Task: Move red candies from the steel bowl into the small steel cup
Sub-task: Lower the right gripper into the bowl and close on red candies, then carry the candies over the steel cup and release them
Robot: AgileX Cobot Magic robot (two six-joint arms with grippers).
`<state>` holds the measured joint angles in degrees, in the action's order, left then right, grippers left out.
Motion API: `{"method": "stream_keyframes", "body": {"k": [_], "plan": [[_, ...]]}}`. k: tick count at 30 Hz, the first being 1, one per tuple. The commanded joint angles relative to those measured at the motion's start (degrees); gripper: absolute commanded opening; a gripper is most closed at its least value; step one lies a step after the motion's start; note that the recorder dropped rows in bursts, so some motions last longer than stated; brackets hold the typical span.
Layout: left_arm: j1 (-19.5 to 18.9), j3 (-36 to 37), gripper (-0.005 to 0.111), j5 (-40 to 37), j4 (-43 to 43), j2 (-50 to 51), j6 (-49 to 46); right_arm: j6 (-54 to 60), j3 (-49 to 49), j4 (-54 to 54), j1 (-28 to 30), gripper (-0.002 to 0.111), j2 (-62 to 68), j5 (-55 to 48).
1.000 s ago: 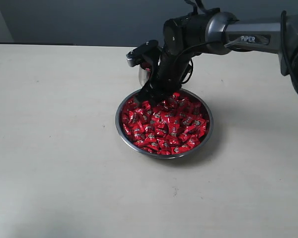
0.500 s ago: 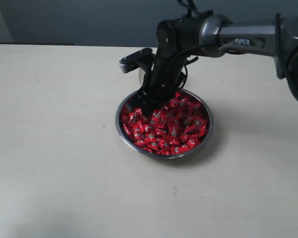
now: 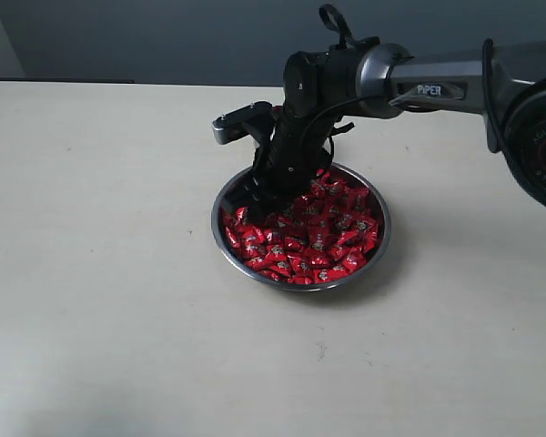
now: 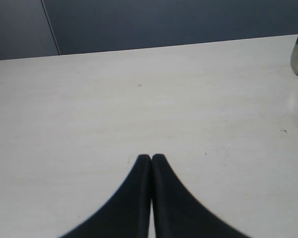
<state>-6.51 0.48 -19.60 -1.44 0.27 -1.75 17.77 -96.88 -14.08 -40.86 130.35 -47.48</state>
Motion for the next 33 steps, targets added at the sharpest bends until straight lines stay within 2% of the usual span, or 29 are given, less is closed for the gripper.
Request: {"method": "stream_keyframes", "body": {"k": [1, 4, 5, 9, 22, 33], "plan": [[0.31, -0.48, 0.0, 0.39, -0.11, -0.27, 0.06, 0.23, 0.11, -0.12, 0.11, 0.039, 0.43, 1.98], [0.31, -0.48, 0.0, 0.39, -0.11, -0.27, 0.06, 0.23, 0.11, -0.45, 0.11, 0.038, 0.98, 1.84], [0.31, -0.48, 0.0, 0.39, -0.11, -0.27, 0.06, 0.23, 0.11, -0.45, 0.11, 0.034, 1.1, 1.84], [0.31, -0.48, 0.0, 0.39, -0.11, -0.27, 0.06, 0.23, 0.11, -0.45, 0.11, -0.001, 0.98, 1.43], [0.31, -0.48, 0.0, 0.28, -0.11, -0.27, 0.06, 0.01, 0.11, -0.57, 0.11, 0.0, -9.04, -2.4], [0.31, -0.48, 0.0, 0.28, -0.11, -0.27, 0.06, -3.1, -2.64, 3.39, 3.01, 0.0, -9.25, 14.52]]}}
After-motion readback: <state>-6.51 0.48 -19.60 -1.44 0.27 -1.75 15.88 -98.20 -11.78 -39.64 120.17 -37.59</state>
